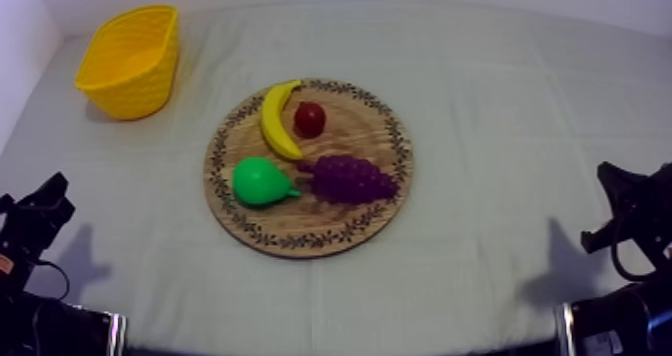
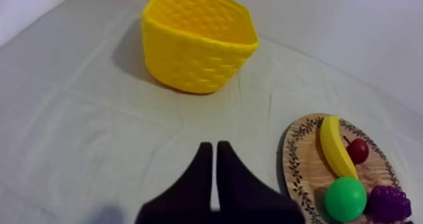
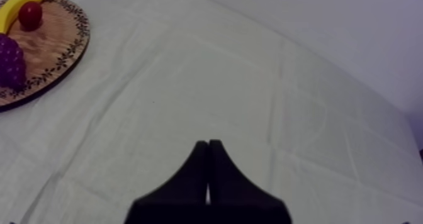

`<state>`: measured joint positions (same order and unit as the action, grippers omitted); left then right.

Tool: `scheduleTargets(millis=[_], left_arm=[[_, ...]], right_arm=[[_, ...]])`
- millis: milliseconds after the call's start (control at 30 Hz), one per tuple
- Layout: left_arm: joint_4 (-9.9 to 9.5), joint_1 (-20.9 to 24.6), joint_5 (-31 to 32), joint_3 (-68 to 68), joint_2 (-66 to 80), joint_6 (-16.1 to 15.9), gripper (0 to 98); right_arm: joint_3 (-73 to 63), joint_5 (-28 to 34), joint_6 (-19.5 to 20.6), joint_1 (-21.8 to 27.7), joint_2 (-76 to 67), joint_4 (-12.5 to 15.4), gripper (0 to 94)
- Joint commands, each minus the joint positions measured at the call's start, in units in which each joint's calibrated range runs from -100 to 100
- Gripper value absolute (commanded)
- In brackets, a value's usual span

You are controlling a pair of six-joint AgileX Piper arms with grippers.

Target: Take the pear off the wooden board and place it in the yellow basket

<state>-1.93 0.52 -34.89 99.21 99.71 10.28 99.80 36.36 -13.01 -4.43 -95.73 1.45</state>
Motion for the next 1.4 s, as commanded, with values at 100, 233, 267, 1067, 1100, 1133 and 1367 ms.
scheduleTargets(millis=[100,233,267,1067,1100,1133,1367], left_arm=[[0.00,0.0,0.0,0.0,0.0,0.0,0.0],[0.00,0.0,0.0,0.0,0.0,0.0,0.0],[0.00,0.0,0.0,0.0,0.0,0.0,0.0],[4.64,-7.0,2.0,-1.2,-3.1,-6.4,0.0],[5.26,-7.1,2.0,-1.9,-4.5,-7.1,0.0],[5.79,-7.2,2.0,-2.6,-6.1,-7.9,0.0],[7.15,-10.0,-0.2,-9.9,-17.9,-12.0,0.0]], right_arm=[[0.0,0.0,0.0,0.0,0.0,0.0,0.4],[0.0,0.0,0.0,0.0,0.0,0.0,0.4],[0.0,0.0,0.0,0.0,0.0,0.0,0.4],[0.0,0.0,0.0,0.0,0.0,0.0,0.4],[0.0,0.0,0.0,0.0,0.0,0.0,0.4],[0.0,0.0,0.0,0.0,0.0,0.0,0.4],[0.0,0.0,0.0,0.0,0.0,0.0,0.4]])
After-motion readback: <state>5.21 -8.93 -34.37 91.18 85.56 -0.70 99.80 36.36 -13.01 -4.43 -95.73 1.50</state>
